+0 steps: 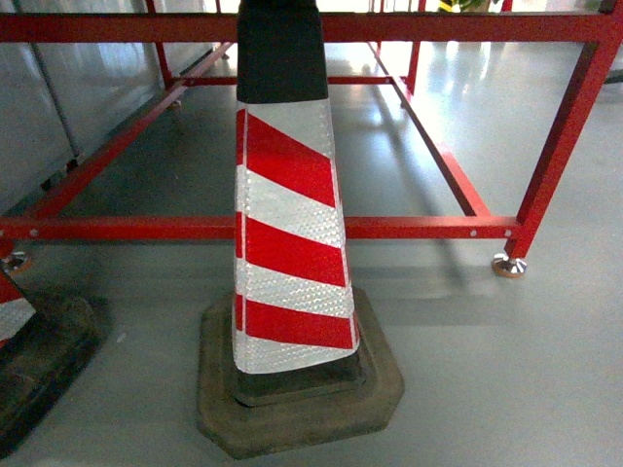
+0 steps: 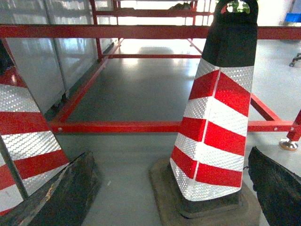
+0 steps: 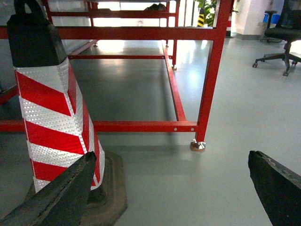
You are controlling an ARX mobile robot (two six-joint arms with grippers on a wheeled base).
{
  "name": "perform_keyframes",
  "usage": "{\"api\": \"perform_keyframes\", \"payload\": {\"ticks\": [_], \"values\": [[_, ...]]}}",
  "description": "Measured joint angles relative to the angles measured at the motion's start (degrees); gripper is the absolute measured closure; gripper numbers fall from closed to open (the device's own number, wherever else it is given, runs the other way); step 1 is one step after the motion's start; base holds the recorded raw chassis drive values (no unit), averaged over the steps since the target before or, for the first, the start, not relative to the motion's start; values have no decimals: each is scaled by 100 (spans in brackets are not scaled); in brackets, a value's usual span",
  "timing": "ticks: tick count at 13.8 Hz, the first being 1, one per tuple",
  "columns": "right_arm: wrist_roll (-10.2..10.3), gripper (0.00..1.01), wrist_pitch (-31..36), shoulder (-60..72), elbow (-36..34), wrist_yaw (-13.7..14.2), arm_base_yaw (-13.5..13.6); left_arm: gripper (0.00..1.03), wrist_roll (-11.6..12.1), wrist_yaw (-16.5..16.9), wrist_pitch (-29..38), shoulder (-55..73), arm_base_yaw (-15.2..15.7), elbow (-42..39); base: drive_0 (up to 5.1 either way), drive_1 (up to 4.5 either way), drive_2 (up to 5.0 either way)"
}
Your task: Pick blue part to blue bin on bottom shelf
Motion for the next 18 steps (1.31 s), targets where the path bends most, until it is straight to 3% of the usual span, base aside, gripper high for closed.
{"api": "perform_keyframes", "payload": {"ticks": [18], "values": [[0,3,-4,0,0,-9,0,5,2,-9,-4,0,0,0,0,0,0]]}}
